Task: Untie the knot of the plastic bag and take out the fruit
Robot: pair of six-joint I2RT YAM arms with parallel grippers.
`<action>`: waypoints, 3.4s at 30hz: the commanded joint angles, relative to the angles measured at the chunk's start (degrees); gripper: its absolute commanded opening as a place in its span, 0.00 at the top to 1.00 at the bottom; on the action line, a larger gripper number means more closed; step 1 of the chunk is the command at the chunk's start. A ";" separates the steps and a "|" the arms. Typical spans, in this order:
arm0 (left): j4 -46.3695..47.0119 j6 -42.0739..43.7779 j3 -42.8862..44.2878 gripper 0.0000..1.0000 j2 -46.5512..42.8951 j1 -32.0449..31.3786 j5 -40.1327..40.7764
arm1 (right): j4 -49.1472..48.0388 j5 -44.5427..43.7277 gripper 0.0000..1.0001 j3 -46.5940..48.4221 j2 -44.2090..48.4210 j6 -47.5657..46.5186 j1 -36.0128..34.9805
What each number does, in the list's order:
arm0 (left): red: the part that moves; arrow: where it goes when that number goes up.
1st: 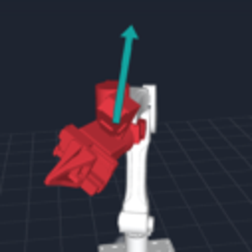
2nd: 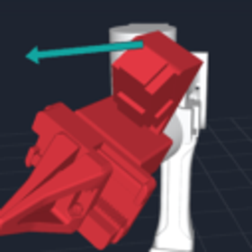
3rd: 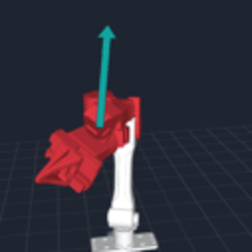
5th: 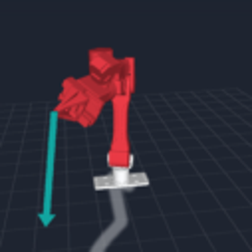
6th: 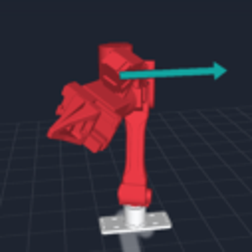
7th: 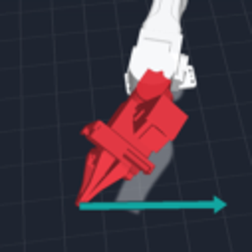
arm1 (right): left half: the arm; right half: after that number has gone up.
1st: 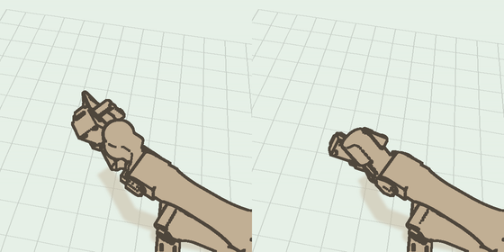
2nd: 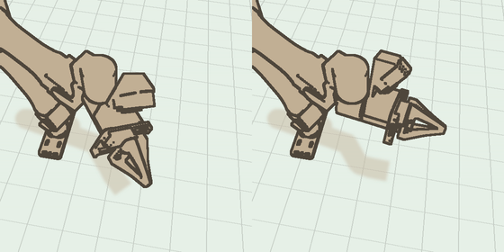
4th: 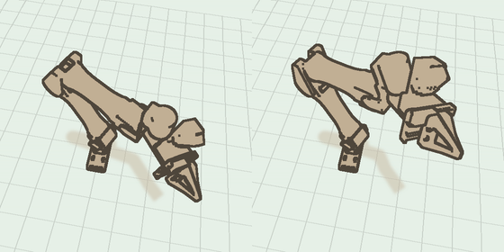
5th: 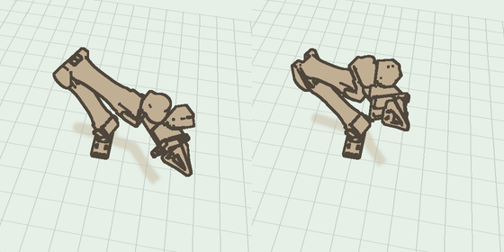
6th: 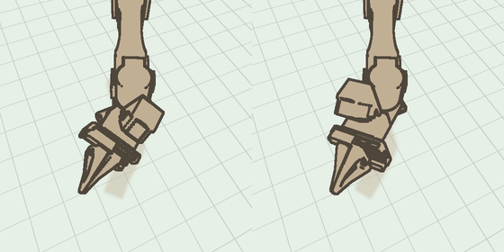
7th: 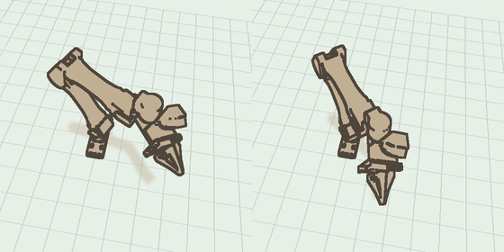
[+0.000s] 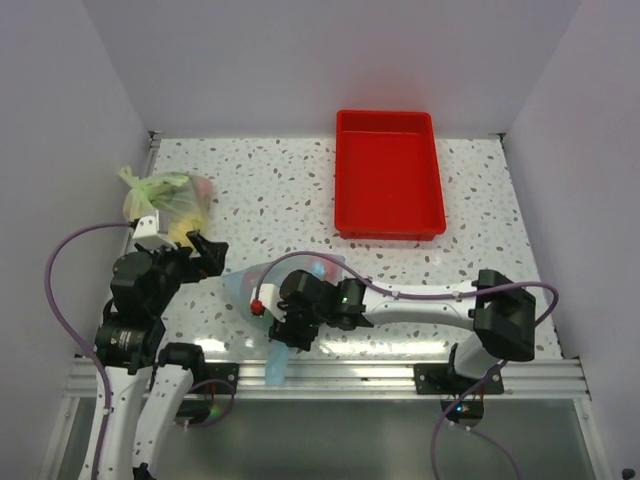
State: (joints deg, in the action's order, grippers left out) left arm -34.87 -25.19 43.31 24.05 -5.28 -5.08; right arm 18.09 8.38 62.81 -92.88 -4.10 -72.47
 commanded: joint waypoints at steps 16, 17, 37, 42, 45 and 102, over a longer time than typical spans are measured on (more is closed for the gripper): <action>-1.78 -2.85 -0.25 0.00 2.75 -1.05 -11.44 | 5.29 -14.27 0.15 9.35 4.22 -2.40 1.09; -2.04 -2.76 0.02 0.00 2.84 -1.05 -11.35 | 4.86 -13.49 0.16 10.05 2.72 -2.49 1.97; 2.43 -8.64 -8.66 0.00 3.28 -1.05 -14.87 | 0.46 -9.69 0.16 22.46 1.10 8.76 15.69; 10.76 -12.86 -15.35 0.01 5.21 -2.54 -15.49 | -1.65 -13.74 0.14 11.32 12.69 10.77 15.69; 16.74 -18.73 -20.52 0.04 5.48 -7.10 -11.55 | -4.19 -12.70 0.14 3.59 18.24 11.31 15.43; 24.06 -31.85 -17.64 1.00 9.79 -26.10 6.66 | -18.26 -26.84 0.41 -4.80 18.00 -1.00 1.98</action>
State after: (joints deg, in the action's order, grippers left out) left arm -10.02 -56.31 25.41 35.22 -31.09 1.69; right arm -0.14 -17.45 55.18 -76.47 -3.95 -70.89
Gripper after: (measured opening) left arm 0.016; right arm 0.583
